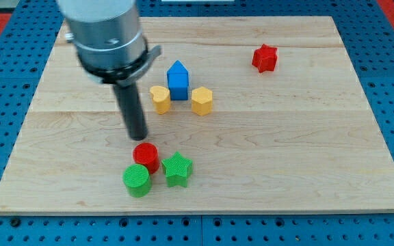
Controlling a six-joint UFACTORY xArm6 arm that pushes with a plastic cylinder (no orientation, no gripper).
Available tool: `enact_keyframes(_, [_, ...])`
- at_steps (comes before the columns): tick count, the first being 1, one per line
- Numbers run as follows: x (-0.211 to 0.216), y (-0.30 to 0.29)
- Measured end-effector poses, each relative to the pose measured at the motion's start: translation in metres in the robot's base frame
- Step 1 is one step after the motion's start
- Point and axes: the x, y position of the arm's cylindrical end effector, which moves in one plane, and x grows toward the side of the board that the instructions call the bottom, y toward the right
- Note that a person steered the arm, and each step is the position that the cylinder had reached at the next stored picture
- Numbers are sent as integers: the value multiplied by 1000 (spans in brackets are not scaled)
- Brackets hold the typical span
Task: Move red star to the right of yellow hexagon
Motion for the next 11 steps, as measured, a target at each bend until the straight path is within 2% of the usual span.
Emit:
enact_keyframes(1, [-4,114])
enact_keyframes(2, [-31,218])
enact_keyframes(3, [-101,255])
enact_keyframes(4, [-176,250])
enact_keyframes(5, [-204,223])
enact_keyframes(7, [-123,111])
enact_keyframes(8, [-139,126])
enact_keyframes(9, [-181,140])
enact_keyframes(10, [-149,174])
enact_keyframes(11, [-96,169])
